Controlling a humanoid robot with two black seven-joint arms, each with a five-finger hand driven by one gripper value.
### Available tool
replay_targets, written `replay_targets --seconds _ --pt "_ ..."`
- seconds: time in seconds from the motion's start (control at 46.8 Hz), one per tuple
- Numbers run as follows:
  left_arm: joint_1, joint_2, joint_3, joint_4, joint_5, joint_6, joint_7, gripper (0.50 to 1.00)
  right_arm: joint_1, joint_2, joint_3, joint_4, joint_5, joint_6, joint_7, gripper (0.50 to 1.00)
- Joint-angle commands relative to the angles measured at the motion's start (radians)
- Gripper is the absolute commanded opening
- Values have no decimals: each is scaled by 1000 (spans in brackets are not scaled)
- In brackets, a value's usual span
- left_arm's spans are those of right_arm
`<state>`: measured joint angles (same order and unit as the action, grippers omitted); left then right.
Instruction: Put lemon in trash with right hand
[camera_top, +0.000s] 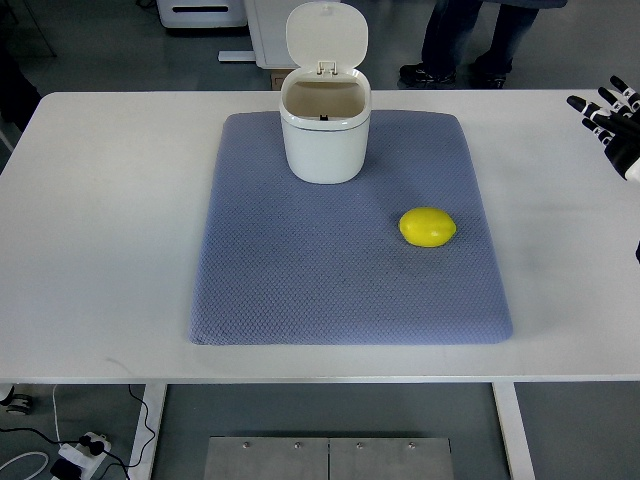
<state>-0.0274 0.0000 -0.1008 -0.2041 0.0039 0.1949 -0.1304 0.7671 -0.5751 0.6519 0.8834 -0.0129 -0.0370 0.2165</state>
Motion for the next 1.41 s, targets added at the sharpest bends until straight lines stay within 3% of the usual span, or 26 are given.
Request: replay_targets --seconds 0.0,0.278,0.555,0.748,1.004,1.132,1.388 --pt "6 0 1 -1 -1 0 0 1000 0 -18 -31 29 -16 0 6 1000" --pt "6 0 1 0 1 0 0 1000 0 -173 -138 270 -179 -3 49 1000" --pt "6 0 1 0 1 0 0 1000 1 -242 -294 400 -357 -11 119 1000" --pt "6 0 0 0 1 0 0 1000 1 -233 -362 417 -423 -21 126 1000" --pt "6 0 1 0 1 0 0 1000 11 -204 -492 416 -525 -126 250 995" --pt "6 0 1 0 1 0 0 1000 11 -166 -514 416 -527 -138 296 998" --pt "6 0 0 0 1 0 0 1000 21 -106 -526 410 -521 -179 294 1000"
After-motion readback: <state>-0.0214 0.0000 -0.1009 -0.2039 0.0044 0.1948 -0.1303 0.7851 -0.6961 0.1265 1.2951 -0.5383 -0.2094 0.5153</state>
